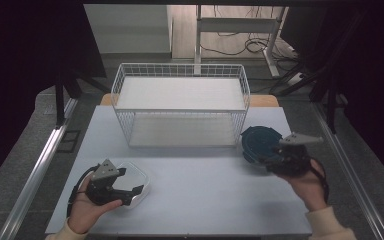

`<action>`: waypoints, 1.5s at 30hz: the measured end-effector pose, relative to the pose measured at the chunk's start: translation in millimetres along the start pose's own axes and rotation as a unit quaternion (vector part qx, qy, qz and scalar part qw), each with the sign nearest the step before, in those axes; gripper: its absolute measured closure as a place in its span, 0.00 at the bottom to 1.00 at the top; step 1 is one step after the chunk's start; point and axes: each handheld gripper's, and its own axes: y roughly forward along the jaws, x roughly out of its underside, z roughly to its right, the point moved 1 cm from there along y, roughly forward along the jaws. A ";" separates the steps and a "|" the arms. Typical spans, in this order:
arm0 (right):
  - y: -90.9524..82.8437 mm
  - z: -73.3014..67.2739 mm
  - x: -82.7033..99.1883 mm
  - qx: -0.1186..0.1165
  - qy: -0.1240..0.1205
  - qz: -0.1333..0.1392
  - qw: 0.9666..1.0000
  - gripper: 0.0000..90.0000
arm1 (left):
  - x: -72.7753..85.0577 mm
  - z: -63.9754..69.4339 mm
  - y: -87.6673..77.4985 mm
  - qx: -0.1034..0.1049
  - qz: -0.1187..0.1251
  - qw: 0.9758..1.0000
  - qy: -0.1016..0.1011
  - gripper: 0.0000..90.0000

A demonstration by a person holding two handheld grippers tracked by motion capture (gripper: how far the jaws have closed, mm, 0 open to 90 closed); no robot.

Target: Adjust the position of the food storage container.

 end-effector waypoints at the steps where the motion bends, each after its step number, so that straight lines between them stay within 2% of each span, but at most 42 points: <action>1: 2.1 14.6 -10.0 0.005 0.007 -0.007 1.000 0.47 | 0.0 0.3 0.5 0.000 -0.001 1.000 0.001 0.16; 2: 2.1 14.6 -10.0 0.005 0.007 -0.007 1.000 0.47 | 0.0 0.7 0.8 0.000 -0.002 1.000 -0.001 0.16; 4: 4.4 26.0 -18.5 0.015 0.006 -0.017 1.000 0.47 | 0.1 0.9 1.0 0.002 -0.003 1.000 -0.002 0.16; 7: 8.3 40.3 -29.2 0.017 0.013 -0.029 0.999 0.47 | 1.1 0.7 0.3 0.004 -0.002 1.000 -0.005 0.16; 9: 11.3 46.5 -33.2 0.015 0.013 -0.034 0.999 0.49 | 1.9 0.1 0.2 0.004 -0.002 1.000 -0.006 0.16; 10: 16.0 53.9 -36.3 0.014 0.014 -0.042 0.999 0.51 | 2.5 -0.2 0.3 0.003 -0.003 1.000 -0.007 0.16; 11: 16.0 53.9 -36.3 0.014 0.014 -0.042 0.999 0.51 | 2.9 -0.2 0.4 0.004 -0.003 1.000 -0.008 0.16; 13: 22.6 62.3 -37.9 0.024 0.019 -0.057 0.998 0.54 | 3.3 -0.2 0.6 0.006 -0.003 1.000 -0.008 0.16; 14: 29.4 70.7 -38.8 0.027 0.023 -0.065 0.997 0.58 | 3.2 -0.1 0.4 0.007 -0.003 1.000 -0.008 0.16; 16: 35.6 77.3 -40.4 0.034 0.022 -0.074 0.996 0.65 | 2.8 -0.5 -0.6 0.009 0.000 1.000 -0.010 0.16; 17: 35.6 77.3 -40.4 0.034 0.022 -0.074 0.996 0.65 | 2.8 -0.5 -0.6 0.009 0.000 1.000 -0.010 0.16; 18: 41.6 83.2 -43.0 0.044 0.010 -0.085 0.995 0.72 | 2.8 -0.9 -0.6 0.010 0.000 1.000 -0.011 0.16; 19: 41.6 83.2 -43.0 0.044 0.010 -0.085 0.995 0.72 | 2.9 -1.2 -0.5 0.010 0.001 1.000 -0.012 0.16; 22: 51.7 92.5 -47.7 0.056 -0.012 -0.107 0.993 0.83 | 3.0 -1.5 0.5 0.014 -0.001 1.000 -0.014 0.17; 24: 59.8 98.7 -50.6 0.057 -0.023 -0.116 0.991 0.91 | 2.8 -1.9 0.6 0.023 0.001 1.000 -0.016 0.17; 28: 78.6 106.6 -58.0 0.060 -0.048 -0.133 0.988 0.99 | 2.9 -3.7 0.0 0.021 0.003 1.000 -0.019 0.17; 30: 82.2 108.2 -59.1 0.060 -0.050 -0.131 0.988 0.99 | 2.9 -3.9 0.0 0.020 0.002 1.000 -0.019 0.17; 31: 90.0 111.5 -60.5 0.058 -0.051 -0.130 0.988 0.99 | 3.2 -4.3 0.1 0.023 0.004 0.999 -0.023 0.17; 32: 90.0 111.5 -60.5 0.058 -0.051 -0.130 0.988 0.99 | 3.2 -4.3 0.1 0.023 0.004 0.999 -0.023 0.17; 33: 98.9 115.2 -60.2 0.058 -0.050 -0.138 0.987 0.99 | 3.4 -5.1 0.2 0.026 0.006 0.999 -0.027 0.17; 38: 117.2 119.5 -59.1 0.039 -0.025 -0.135 0.990 0.99 | 4.2 -6.5 0.7 0.023 0.006 0.999 -0.030 0.17; 40: 120.7 119.7 -59.3 0.037 -0.027 -0.134 0.990 0.99 | 4.4 -6.8 0.8 0.023 0.005 0.999 -0.030 0.17; 43: 129.8 118.0 -60.3 0.035 -0.035 -0.151 0.987 0.99 | 4.8 -7.4 1.7 0.022 0.003 0.999 -0.031 0.17; 45: 135.0 116.8 -60.2 0.042 -0.045 -0.162 0.985 1.00 | 5.1 -7.6 2.1 0.022 0.003 0.999 -0.030 0.17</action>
